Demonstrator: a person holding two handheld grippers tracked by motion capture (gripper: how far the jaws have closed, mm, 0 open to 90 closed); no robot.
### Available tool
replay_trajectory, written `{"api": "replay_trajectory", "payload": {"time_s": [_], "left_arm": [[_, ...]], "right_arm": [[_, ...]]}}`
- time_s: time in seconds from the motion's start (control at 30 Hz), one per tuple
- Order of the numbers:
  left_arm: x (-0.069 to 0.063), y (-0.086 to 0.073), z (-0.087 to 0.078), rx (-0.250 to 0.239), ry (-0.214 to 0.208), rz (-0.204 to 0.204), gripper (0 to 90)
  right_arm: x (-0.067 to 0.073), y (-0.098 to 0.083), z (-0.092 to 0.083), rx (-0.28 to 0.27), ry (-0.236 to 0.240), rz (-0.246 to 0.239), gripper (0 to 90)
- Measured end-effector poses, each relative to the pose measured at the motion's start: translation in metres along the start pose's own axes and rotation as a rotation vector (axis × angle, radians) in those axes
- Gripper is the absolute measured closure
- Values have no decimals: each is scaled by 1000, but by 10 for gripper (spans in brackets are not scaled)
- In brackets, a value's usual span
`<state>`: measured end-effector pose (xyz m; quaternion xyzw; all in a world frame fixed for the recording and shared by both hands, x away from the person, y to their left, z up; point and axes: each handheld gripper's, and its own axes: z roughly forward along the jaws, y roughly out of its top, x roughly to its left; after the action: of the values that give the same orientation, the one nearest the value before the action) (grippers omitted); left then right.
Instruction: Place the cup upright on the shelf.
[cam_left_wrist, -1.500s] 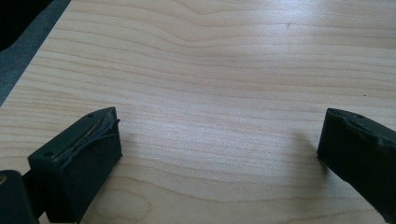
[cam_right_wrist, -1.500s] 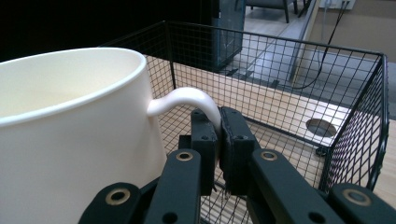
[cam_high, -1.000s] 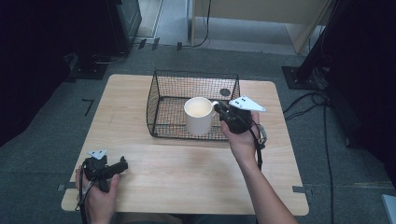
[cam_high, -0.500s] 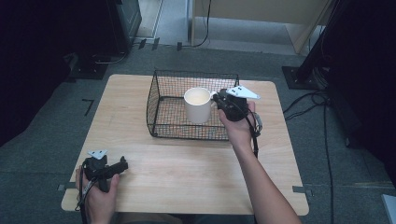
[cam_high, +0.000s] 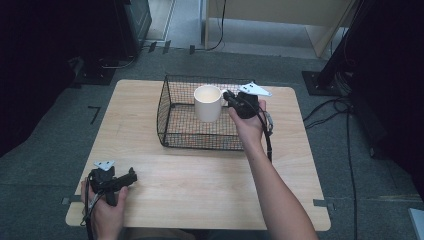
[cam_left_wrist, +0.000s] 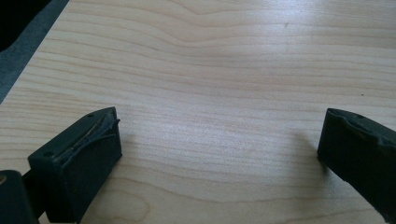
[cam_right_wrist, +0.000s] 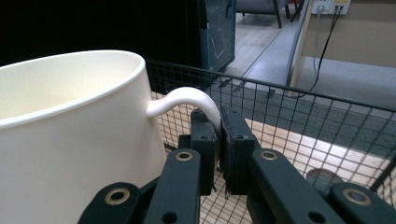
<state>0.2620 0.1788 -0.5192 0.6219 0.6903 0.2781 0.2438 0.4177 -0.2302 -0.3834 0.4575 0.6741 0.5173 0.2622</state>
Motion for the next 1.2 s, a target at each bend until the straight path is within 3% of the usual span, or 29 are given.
{"api": "replay_trajectory", "payload": {"time_s": [0.2, 0.4, 0.87, 1.03, 1.2], "left_arm": [[0, 0, 0, 0, 0, 0, 0], [0, 0, 0, 0, 0, 0, 0], [0, 0, 0, 0, -2, 2, 0], [0, 0, 0, 3, -4, 5, 0], [0, 0, 0, 2, -5, 5, 0]], "right_arm": [[-4, 2, 19, 10, 18, -6, 855], [-14, -6, 38, 0, 38, 36, 855], [-22, -27, 65, -11, 24, 51, 836], [-26, -35, 73, 22, 12, 50, 820], [-30, -41, 79, 98, 19, 48, 818]]}}
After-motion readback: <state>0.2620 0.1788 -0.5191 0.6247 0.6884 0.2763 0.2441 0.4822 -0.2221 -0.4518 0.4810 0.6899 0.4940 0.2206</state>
